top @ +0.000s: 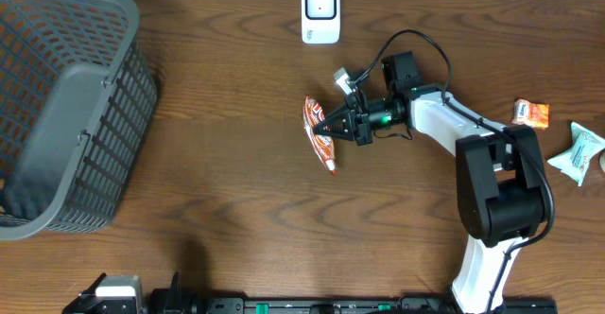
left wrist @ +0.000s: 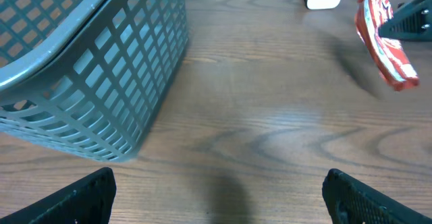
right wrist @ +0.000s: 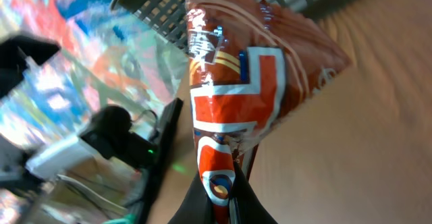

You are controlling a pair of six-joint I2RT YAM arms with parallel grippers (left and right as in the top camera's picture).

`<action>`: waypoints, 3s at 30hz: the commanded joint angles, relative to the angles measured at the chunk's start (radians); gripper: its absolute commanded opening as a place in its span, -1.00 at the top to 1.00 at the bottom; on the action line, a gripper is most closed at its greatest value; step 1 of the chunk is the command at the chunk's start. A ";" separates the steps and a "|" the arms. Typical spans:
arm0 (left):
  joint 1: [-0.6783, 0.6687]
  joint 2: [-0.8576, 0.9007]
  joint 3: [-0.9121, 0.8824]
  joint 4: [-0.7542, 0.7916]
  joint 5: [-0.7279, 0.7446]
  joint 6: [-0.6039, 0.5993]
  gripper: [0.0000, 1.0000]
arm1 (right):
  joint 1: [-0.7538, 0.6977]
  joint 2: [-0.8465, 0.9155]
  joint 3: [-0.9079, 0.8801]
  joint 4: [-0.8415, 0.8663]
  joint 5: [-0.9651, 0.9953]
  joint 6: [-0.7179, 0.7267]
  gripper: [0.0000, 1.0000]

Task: Scan the item barcode
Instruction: 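Lift the TOP bar with the right gripper, then hold the TOP bar in front of the scanner, right gripper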

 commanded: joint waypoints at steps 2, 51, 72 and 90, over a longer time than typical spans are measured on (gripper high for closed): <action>0.004 -0.003 0.003 -0.002 -0.012 0.013 -0.96 | -0.001 0.011 0.012 0.091 -0.095 -0.119 0.98; 0.004 -0.003 0.003 -0.002 -0.012 0.013 -0.96 | -0.108 0.011 -0.254 0.023 -0.095 -0.462 0.99; 0.004 -0.003 0.003 -0.002 -0.012 0.013 -0.96 | -0.028 -0.053 -0.117 0.071 -0.066 0.534 0.98; 0.004 -0.003 0.003 -0.002 -0.012 0.013 -0.96 | 0.092 -0.029 0.433 -0.014 1.392 0.640 0.98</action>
